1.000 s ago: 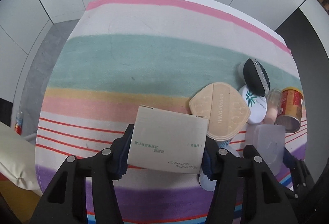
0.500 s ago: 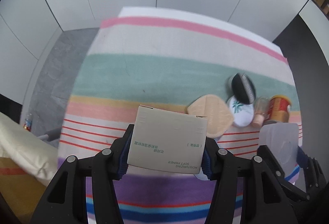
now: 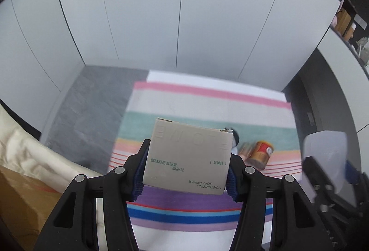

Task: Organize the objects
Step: 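Carry the wooden block and frosted case with both tools over the cardboard box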

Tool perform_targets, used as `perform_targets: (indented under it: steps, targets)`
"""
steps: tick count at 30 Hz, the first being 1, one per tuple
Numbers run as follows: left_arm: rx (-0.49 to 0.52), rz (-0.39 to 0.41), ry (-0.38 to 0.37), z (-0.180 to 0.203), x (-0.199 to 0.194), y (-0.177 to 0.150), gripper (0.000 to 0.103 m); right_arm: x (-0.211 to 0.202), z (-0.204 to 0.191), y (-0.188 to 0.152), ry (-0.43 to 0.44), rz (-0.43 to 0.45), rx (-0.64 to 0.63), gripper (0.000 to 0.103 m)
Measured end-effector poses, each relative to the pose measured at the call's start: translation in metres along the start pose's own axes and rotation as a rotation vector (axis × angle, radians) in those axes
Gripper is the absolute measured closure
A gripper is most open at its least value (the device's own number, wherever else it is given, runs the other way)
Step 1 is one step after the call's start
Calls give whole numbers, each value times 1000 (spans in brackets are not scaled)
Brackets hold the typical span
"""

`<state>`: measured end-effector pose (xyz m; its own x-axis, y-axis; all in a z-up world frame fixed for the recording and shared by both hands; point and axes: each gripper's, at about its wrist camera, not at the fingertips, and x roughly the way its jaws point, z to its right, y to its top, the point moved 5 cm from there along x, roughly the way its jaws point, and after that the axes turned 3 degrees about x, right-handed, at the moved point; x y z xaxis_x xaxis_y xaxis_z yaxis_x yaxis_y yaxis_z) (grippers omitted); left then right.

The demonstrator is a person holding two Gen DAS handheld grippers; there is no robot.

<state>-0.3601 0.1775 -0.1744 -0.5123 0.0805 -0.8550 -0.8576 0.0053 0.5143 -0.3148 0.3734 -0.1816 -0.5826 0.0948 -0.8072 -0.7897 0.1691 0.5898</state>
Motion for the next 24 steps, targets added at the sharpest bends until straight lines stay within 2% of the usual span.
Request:
perform_targets:
  steps: [4,10,13,17,24]
  targets:
    - [-10,29,-49,2,-51,15,47,-55,3,21,10,57,-11,18]
    - [-5,84,-54,-3,-127,24,47,-138,13,40,40,143,-5,18]
    - [1,95,-78,-3,-157,22,47,-163,17,44,57,155,18,18]
    - [5,111,-87,-4,-186,19,47,-201,20,48,48,215,21,18]
    - [21,124,-89,1,-215,7,47,-242,18,50,54,251,6,18]
